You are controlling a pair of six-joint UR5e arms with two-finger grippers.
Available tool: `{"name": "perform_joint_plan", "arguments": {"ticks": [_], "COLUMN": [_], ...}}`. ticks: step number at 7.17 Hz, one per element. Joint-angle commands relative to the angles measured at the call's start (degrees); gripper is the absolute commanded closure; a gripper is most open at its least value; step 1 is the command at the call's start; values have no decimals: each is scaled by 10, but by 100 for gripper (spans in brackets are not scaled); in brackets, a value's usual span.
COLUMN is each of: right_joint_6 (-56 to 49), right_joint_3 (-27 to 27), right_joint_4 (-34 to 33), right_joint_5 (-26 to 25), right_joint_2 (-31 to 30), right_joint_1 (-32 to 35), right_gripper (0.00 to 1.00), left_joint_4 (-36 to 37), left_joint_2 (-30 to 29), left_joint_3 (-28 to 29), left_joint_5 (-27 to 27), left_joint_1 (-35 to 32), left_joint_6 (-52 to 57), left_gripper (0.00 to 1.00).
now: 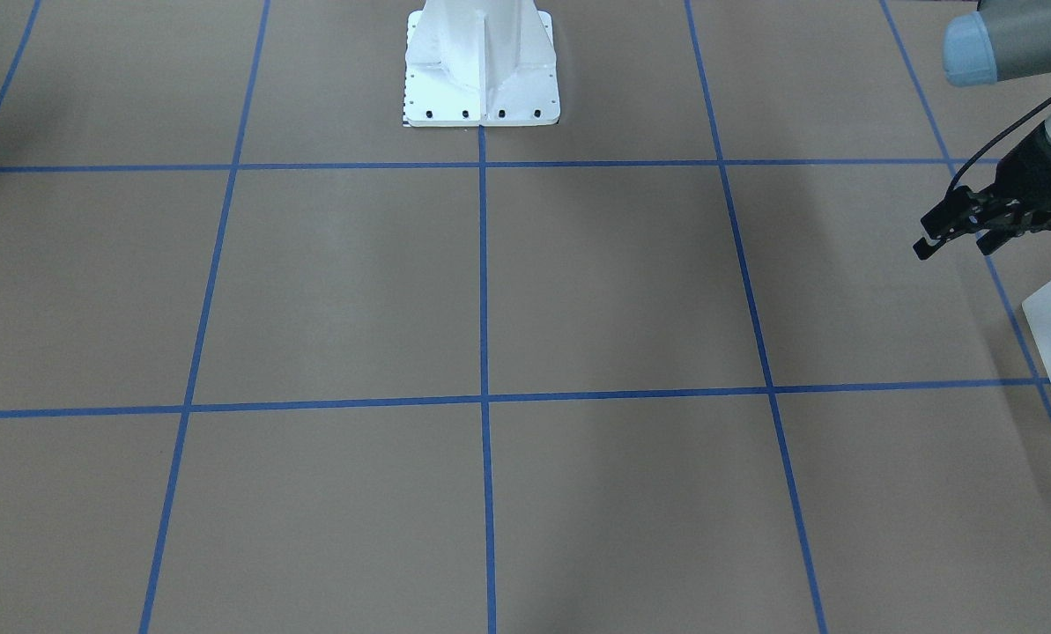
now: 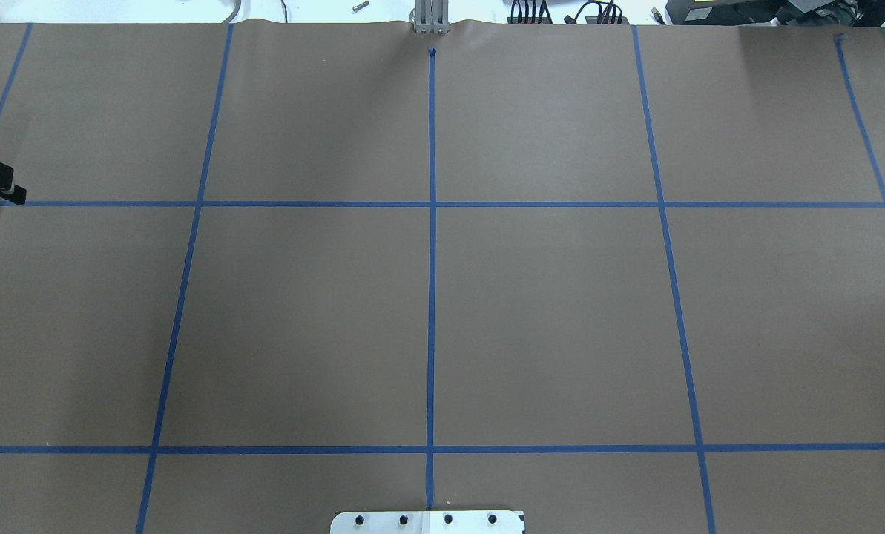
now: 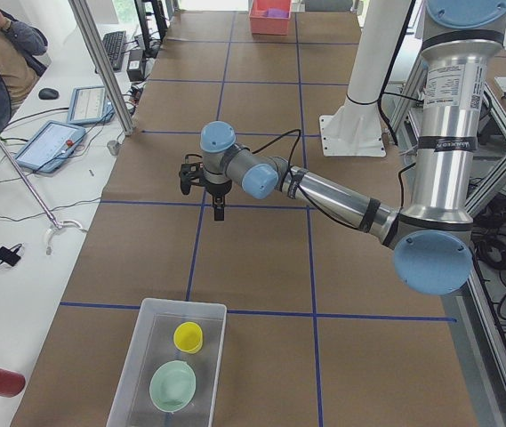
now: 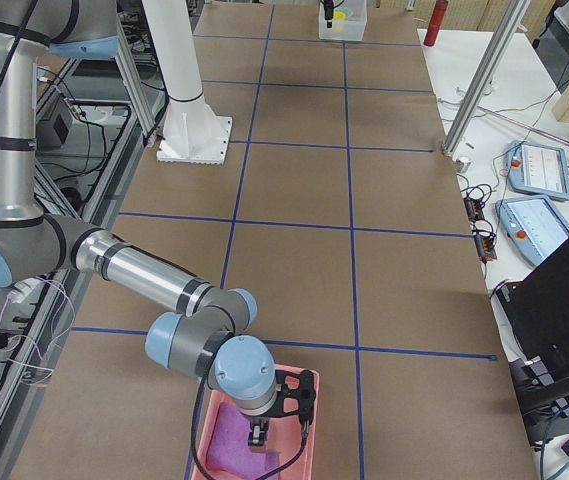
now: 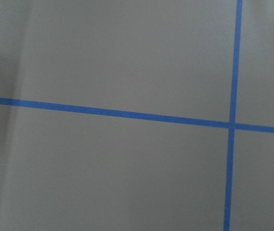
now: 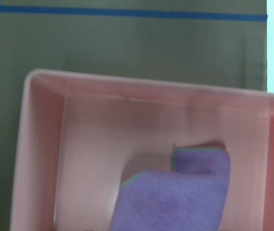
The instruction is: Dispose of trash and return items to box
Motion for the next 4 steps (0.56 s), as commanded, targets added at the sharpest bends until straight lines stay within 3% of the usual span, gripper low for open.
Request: {"name": "perform_joint_plan", "arguments": {"ticks": [1, 2, 4], "right_joint_6": [85, 157, 197], "right_joint_3": [22, 61, 105], "right_joint_4": [6, 6, 5], "right_joint_5": [9, 8, 14], "right_joint_2": [33, 33, 33], "right_joint_1": [-66, -110, -163], "right_gripper": [0, 0, 0], "left_joint_4": [1, 2, 4], "left_joint_2": [27, 34, 44], "left_joint_3": [1, 4, 29], "left_joint_5": [2, 2, 2], "left_joint_1": [-11, -26, -74], "left_joint_6": [97, 122, 209], "left_gripper": [2, 2, 2]}}
